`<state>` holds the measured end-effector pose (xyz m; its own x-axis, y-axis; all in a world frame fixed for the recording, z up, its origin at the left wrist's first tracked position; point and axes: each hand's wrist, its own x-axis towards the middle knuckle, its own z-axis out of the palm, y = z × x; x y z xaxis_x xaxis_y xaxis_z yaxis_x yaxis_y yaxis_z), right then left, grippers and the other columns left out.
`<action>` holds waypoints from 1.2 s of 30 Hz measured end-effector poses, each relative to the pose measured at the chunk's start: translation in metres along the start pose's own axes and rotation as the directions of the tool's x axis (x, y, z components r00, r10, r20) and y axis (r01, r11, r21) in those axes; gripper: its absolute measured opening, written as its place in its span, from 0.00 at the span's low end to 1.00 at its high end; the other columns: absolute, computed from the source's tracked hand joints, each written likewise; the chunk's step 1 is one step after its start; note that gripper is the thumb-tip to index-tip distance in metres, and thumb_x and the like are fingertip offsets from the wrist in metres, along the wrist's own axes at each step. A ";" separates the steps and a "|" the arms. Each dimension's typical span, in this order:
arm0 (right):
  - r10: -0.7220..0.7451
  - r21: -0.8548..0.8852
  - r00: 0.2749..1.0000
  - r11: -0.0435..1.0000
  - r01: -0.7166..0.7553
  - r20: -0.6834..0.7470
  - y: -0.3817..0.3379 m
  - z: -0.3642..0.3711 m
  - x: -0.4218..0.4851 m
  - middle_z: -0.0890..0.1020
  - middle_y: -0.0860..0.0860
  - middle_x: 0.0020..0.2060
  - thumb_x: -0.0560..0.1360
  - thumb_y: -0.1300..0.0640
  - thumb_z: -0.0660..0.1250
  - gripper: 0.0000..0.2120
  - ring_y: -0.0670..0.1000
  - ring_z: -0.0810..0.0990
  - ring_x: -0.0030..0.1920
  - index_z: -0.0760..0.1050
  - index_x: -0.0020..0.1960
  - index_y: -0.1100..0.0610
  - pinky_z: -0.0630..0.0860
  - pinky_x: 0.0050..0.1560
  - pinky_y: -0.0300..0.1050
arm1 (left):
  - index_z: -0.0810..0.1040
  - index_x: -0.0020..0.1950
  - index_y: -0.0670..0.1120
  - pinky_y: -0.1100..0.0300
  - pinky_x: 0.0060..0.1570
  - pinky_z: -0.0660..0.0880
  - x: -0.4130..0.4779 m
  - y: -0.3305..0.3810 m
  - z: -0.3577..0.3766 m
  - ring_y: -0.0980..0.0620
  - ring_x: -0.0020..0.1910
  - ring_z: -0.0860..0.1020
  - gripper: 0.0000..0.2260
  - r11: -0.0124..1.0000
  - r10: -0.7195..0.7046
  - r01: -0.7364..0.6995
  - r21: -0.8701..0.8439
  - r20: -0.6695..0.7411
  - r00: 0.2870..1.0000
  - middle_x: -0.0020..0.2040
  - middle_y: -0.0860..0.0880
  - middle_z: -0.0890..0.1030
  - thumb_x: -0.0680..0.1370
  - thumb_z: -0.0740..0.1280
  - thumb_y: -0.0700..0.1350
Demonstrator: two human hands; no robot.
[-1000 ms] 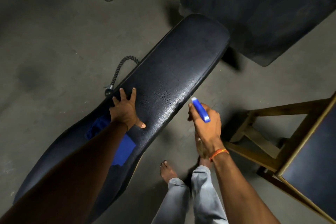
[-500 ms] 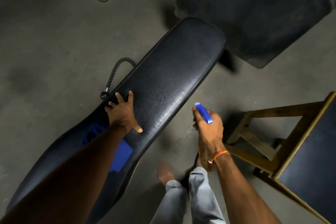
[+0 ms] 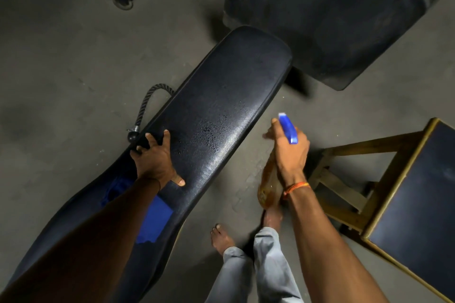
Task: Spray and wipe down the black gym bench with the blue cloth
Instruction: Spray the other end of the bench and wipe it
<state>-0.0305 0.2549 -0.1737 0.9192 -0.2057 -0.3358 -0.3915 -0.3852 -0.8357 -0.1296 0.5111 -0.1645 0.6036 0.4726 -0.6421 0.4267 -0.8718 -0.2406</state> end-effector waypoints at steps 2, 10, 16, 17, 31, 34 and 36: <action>0.003 0.076 0.999 0.997 0.001 -0.040 -0.004 -0.005 0.012 0.84 0.50 0.32 0.78 0.43 0.68 0.21 0.51 0.84 0.35 0.81 0.37 0.59 0.81 0.44 0.47 | 0.38 0.84 0.50 0.33 0.73 0.64 0.000 0.001 0.000 0.27 0.76 0.64 0.71 1.000 -0.002 0.002 0.003 0.001 1.000 0.82 0.32 0.49 0.55 0.81 0.69; 0.044 -0.013 0.998 0.999 -0.045 -0.045 0.011 -0.013 0.006 0.84 0.55 0.32 0.79 0.44 0.69 0.21 0.56 0.85 0.36 0.80 0.39 0.61 0.81 0.42 0.51 | 0.41 0.84 0.51 0.33 0.73 0.62 0.004 -0.001 0.005 0.27 0.75 0.65 0.71 1.000 -0.004 0.004 -0.014 -0.015 1.000 0.82 0.32 0.50 0.54 0.82 0.68; 0.034 0.073 0.976 0.996 -0.051 0.213 0.027 0.003 -0.045 0.86 0.52 0.36 0.79 0.53 0.71 0.08 0.58 0.87 0.38 0.82 0.43 0.56 0.83 0.39 0.43 | 0.40 0.84 0.51 0.33 0.73 0.63 0.007 -0.005 0.009 0.27 0.76 0.63 0.71 1.000 0.010 -0.011 -0.029 -0.032 0.999 0.82 0.32 0.49 0.55 0.81 0.69; 0.016 0.105 0.972 0.994 -0.042 0.234 0.026 0.004 -0.055 0.86 0.54 0.38 0.79 0.56 0.71 0.06 0.60 0.86 0.39 0.82 0.44 0.57 0.81 0.37 0.39 | 0.40 0.84 0.52 0.33 0.73 0.63 0.007 -0.005 0.011 0.27 0.76 0.63 0.71 0.999 0.008 -0.009 -0.039 -0.036 0.999 0.82 0.33 0.49 0.56 0.81 0.69; -0.118 0.323 0.854 0.944 -0.061 0.506 -0.042 0.043 -0.103 0.88 0.55 0.41 0.79 0.54 0.72 0.06 0.53 0.85 0.39 0.83 0.47 0.57 0.83 0.51 0.64 | 0.68 0.79 0.52 0.50 0.80 0.58 -0.085 0.008 0.104 0.47 0.81 0.60 0.45 0.702 0.166 -0.319 -0.637 -0.289 0.943 0.81 0.50 0.65 0.65 0.71 0.69; -0.173 0.345 0.820 0.938 -0.032 0.546 -0.058 0.052 -0.115 0.87 0.54 0.41 0.79 0.53 0.72 0.04 0.54 0.85 0.39 0.84 0.45 0.49 0.83 0.51 0.65 | 0.60 0.81 0.50 0.52 0.78 0.63 -0.104 0.032 0.109 0.52 0.80 0.63 0.55 0.507 0.208 -0.332 -0.796 -0.261 0.943 0.80 0.50 0.65 0.60 0.78 0.66; -0.191 0.352 0.792 0.935 -0.033 0.580 -0.067 0.058 -0.124 0.87 0.53 0.41 0.78 0.51 0.73 0.04 0.55 0.86 0.42 0.85 0.44 0.45 0.82 0.52 0.66 | 0.60 0.81 0.49 0.53 0.75 0.68 -0.108 0.045 0.102 0.53 0.76 0.68 0.54 0.419 0.090 -0.290 -0.860 -0.279 0.956 0.77 0.50 0.68 0.61 0.83 0.57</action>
<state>-0.1164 0.3580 -0.1014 0.8271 0.4328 -0.3586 -0.3814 -0.0365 -0.9237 -0.2443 0.4077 -0.1808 0.8032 0.4096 -0.4325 0.5831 -0.3921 0.7115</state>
